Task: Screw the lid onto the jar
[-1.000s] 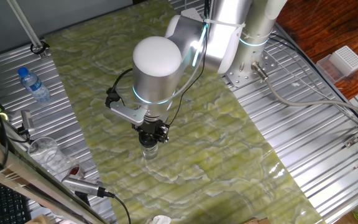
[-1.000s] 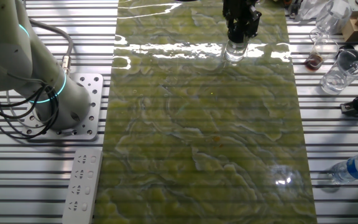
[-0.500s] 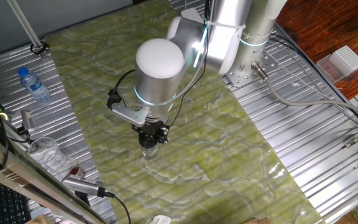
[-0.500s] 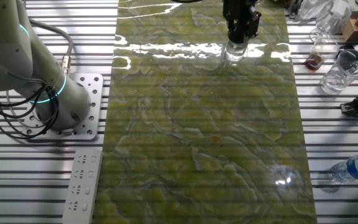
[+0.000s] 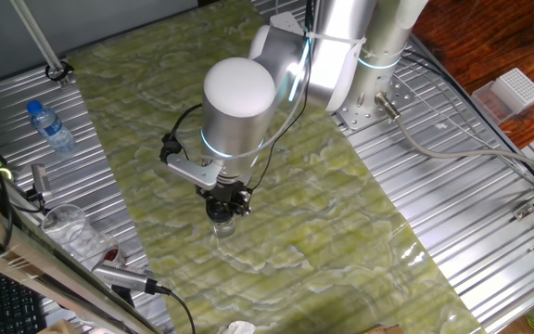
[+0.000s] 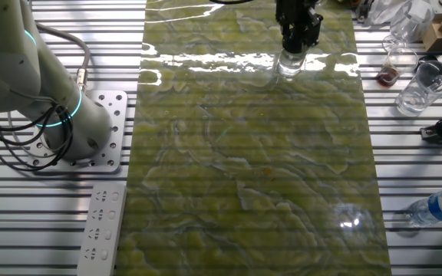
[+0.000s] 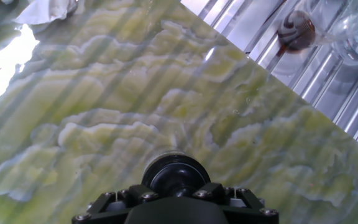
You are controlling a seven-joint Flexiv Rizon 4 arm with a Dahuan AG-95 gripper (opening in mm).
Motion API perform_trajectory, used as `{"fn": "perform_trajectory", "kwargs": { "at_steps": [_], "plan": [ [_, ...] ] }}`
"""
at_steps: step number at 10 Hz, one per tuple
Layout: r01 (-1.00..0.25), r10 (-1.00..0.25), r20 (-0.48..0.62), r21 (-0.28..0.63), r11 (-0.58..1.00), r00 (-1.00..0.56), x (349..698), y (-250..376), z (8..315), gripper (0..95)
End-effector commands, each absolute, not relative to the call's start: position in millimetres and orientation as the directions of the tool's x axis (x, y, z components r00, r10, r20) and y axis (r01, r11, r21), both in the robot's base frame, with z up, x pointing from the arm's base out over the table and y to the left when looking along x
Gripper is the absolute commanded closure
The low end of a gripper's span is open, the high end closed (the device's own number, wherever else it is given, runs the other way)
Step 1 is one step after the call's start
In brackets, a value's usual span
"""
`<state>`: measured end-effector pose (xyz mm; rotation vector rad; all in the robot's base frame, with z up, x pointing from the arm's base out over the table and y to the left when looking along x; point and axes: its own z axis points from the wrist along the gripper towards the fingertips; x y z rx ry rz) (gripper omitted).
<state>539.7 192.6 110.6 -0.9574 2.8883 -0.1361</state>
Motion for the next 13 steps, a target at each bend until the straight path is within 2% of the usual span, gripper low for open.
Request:
{"fn": "perform_trajectory", "kwargs": {
  "at_steps": [1,7,8,12,13],
  "plan": [
    [-0.593,-0.602,-0.063,-0.115,0.797,-0.796,539.5,192.2,110.3,95.0],
    [-0.609,-0.618,-0.064,-0.121,0.784,-0.783,537.5,190.9,107.3,95.0],
    [-0.611,-0.621,-0.063,-0.124,0.782,-0.781,537.3,190.8,107.1,76.0],
    [-0.615,-0.624,-0.064,-0.124,0.779,-0.779,536.6,190.4,106.2,76.0],
    [-0.615,-0.625,-0.067,-0.126,0.779,-0.778,536.5,190.4,105.7,57.0]
  ]
}}
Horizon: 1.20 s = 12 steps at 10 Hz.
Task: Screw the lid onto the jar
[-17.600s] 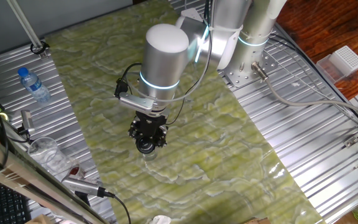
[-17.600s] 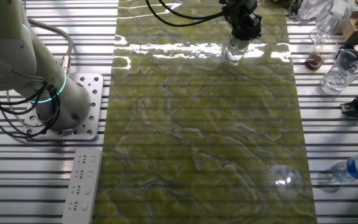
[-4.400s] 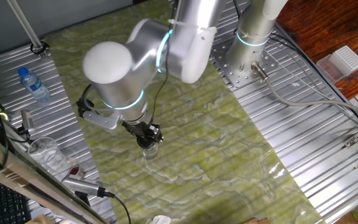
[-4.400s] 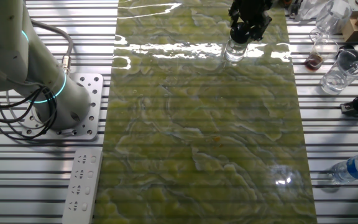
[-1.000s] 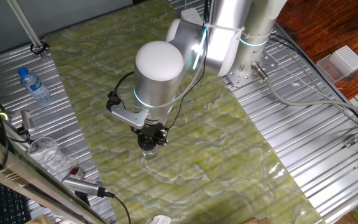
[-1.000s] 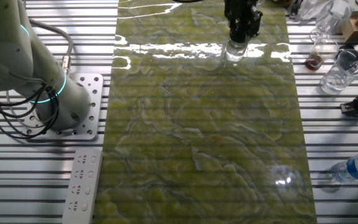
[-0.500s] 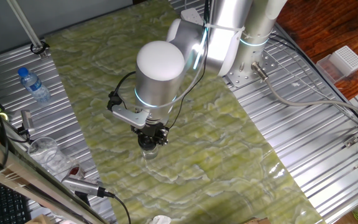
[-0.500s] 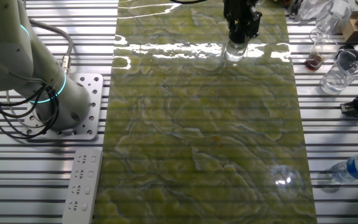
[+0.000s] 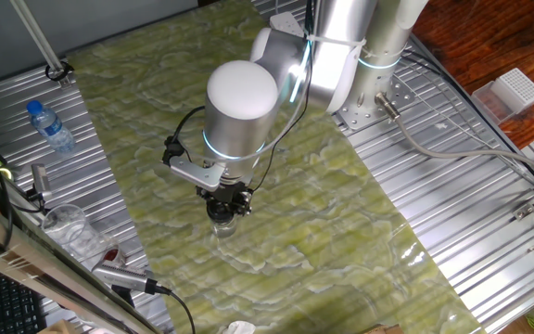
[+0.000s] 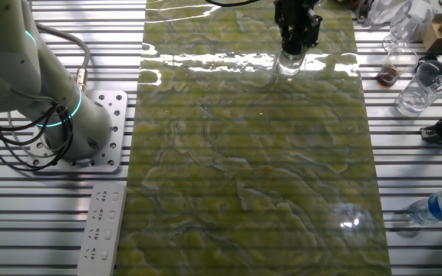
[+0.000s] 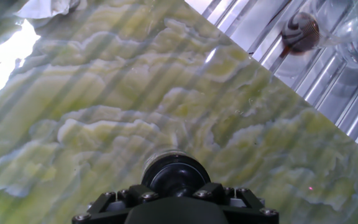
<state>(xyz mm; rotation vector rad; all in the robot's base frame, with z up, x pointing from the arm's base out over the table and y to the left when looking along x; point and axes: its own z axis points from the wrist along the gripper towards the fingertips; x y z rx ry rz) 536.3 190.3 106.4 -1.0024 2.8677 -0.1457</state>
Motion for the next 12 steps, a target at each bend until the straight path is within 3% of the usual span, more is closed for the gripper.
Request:
{"fn": "perform_trajectory", "kwargs": {
  "at_steps": [1,4,5,6,7,12],
  "plan": [
    [-0.615,-0.626,-0.07,-0.128,0.778,-0.777,536.3,190.3,104.9,57.0],
    [-0.619,-0.629,-0.072,-0.13,0.775,-0.774,536.2,190.3,104.2,57.0],
    [-0.619,-0.63,-0.073,-0.128,0.775,-0.773,536.0,190.3,103.6,38.0],
    [-0.62,-0.631,-0.073,-0.127,0.774,-0.772,536.0,190.3,103.5,38.0],
    [-0.621,-0.631,-0.076,-0.124,0.774,-0.772,536.0,190.3,103.5,19.0],
    [-0.624,-0.632,-0.066,-0.108,0.774,-0.772,536.1,190.2,103.9,19.0]
  ]
}}
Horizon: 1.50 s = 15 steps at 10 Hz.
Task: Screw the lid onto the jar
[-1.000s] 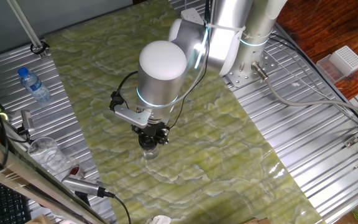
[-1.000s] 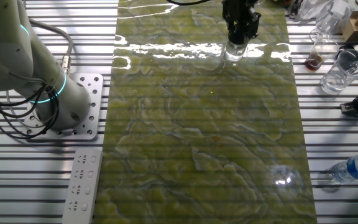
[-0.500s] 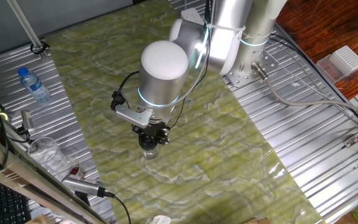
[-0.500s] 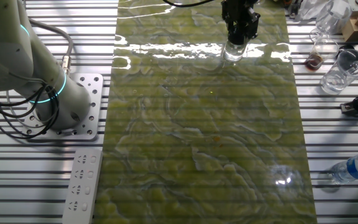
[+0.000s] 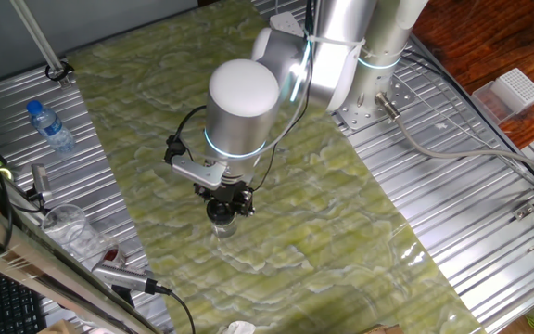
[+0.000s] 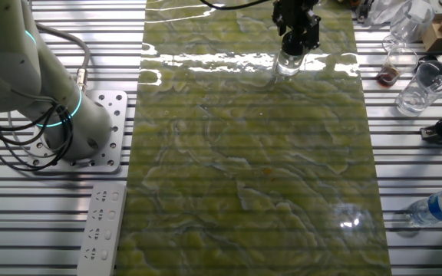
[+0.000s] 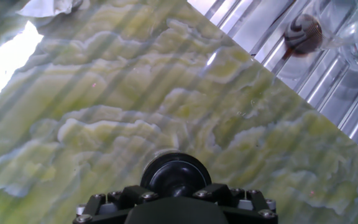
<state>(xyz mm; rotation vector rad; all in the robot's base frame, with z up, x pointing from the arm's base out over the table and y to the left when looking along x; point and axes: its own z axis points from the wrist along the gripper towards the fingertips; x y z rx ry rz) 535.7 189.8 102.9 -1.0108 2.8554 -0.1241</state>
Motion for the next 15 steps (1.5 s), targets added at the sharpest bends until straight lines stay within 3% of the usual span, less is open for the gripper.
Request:
{"fn": "perform_trajectory", "kwargs": {
  "at_steps": [1,10,11,15],
  "plan": [
    [-0.627,-0.633,-0.062,-0.101,0.773,-0.771,536.1,190.2,104.3,19.0],
    [-0.618,-0.619,-0.056,-0.029,0.785,-0.783,538.2,186.5,107.2,19.0],
    [-0.618,-0.618,-0.057,-0.03,0.786,-0.784,538.0,186.4,106.2,38.0],
    [-0.612,-0.612,-0.063,-0.021,0.79,-0.788,537.7,186.5,104.7,38.0]
  ]
}}
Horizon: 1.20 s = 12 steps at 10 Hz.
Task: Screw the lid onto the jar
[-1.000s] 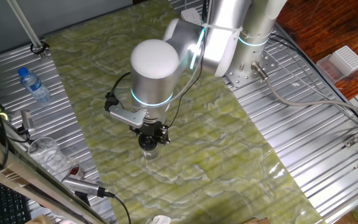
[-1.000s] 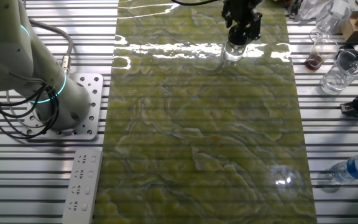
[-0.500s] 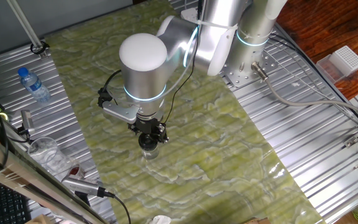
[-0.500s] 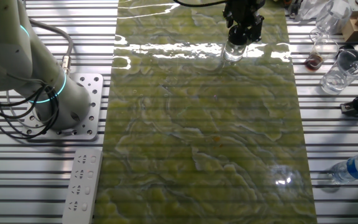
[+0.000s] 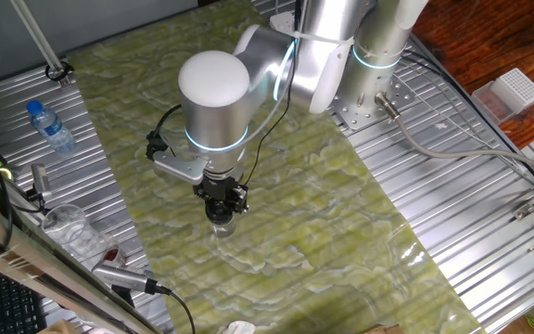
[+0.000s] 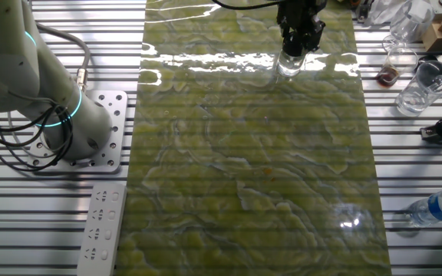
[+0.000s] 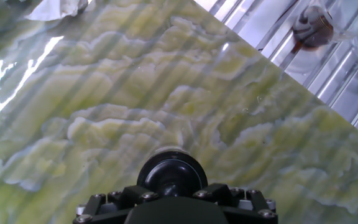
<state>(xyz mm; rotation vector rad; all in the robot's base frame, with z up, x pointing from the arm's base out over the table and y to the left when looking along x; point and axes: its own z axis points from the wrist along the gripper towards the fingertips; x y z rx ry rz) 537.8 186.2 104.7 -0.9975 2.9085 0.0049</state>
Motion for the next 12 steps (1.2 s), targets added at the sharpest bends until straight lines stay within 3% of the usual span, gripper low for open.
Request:
{"fn": "perform_trajectory", "kwargs": {
  "at_steps": [1,2,3,12],
  "plan": [
    [-0.609,-0.609,-0.063,-0.022,0.793,-0.791,537.7,186.5,104.4,38.0],
    [-0.591,-0.592,-0.064,-0.027,0.806,-0.803,537.5,186.5,103.8,38.0],
    [-0.581,-0.581,-0.064,-0.029,0.814,-0.811,537.5,186.5,103.7,57.0],
    [-0.343,-0.343,-0.081,-0.013,0.939,-0.936,537.2,186.5,102.5,57.0]
  ]
}}
